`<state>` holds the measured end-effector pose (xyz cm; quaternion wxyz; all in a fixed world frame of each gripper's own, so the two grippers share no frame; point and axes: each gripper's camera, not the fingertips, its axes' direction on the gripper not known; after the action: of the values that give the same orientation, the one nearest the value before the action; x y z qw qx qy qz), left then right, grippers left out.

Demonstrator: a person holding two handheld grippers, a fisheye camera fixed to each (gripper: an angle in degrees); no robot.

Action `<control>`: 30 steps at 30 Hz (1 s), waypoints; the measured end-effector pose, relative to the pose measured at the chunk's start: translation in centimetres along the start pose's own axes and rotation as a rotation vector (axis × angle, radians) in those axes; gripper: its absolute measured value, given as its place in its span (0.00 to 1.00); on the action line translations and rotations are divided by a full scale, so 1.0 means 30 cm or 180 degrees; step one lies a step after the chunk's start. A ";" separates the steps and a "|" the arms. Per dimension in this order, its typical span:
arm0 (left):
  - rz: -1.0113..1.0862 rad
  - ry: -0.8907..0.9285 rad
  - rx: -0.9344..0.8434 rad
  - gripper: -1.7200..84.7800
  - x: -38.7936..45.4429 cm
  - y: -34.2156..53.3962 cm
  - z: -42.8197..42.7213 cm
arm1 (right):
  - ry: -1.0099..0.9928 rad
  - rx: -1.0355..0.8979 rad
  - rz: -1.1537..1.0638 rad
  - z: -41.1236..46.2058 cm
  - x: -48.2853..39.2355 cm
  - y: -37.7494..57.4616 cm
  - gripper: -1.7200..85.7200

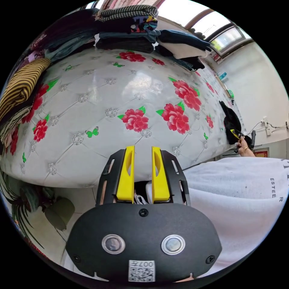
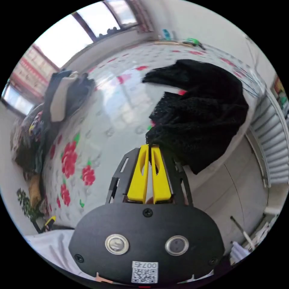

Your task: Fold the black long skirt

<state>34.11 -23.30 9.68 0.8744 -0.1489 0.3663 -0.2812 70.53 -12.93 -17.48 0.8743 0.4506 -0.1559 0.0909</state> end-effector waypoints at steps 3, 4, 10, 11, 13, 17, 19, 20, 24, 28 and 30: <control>0.0082 0.0153 0.0180 0.12 -0.031 0.022 -0.056 | -0.0819 -0.0195 -0.1112 -0.020 -0.426 0.133 0.02; 0.0095 0.0178 0.0209 0.12 -0.041 0.026 -0.065 | -0.0998 -0.0284 -0.1354 -0.024 -0.512 0.175 0.02; 0.0033 0.0325 0.0419 0.13 -0.230 0.116 -0.175 | -0.2365 -0.1307 -0.3225 -0.125 -1.052 0.635 0.02; -0.0019 0.0334 0.0455 0.13 -0.292 0.147 -0.203 | -0.2380 -0.1387 -0.3348 -0.150 -1.081 0.692 0.02; -0.0097 0.0313 0.0515 0.13 -0.393 0.195 -0.246 | -0.2278 -0.1367 -0.3412 -0.187 -1.089 0.748 0.02; -0.0031 0.0376 0.0355 0.16 -0.576 0.246 -0.290 | -0.2193 -0.1416 -0.3210 -0.243 -1.044 0.791 0.02; 0.0119 0.0476 0.0214 0.17 -0.603 0.242 -0.273 | -0.2148 -0.1342 -0.3072 -0.260 -1.023 0.805 0.02; 0.0226 0.0552 0.0098 0.17 -0.603 0.233 -0.251 | -0.2104 -0.1298 -0.2970 -0.261 -1.014 0.814 0.02; 0.0637 0.0460 -0.0165 0.14 -0.510 0.175 -0.177 | -0.2037 -0.1118 -0.2820 -0.273 -1.027 0.831 0.02; 0.0743 0.0020 -0.0316 0.03 -0.468 0.093 -0.184 | -0.1848 -0.1073 -0.2717 -0.287 -1.007 0.782 0.04; 0.0867 -0.0057 -0.0387 0.02 -0.473 0.062 -0.210 | -0.1701 -0.0898 -0.2491 -0.333 -0.909 0.720 0.08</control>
<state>22.12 -13.65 12.39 0.8971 -0.1530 0.3916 -0.1359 40.49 7.20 -16.18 0.8247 0.3602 -0.2045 -0.3851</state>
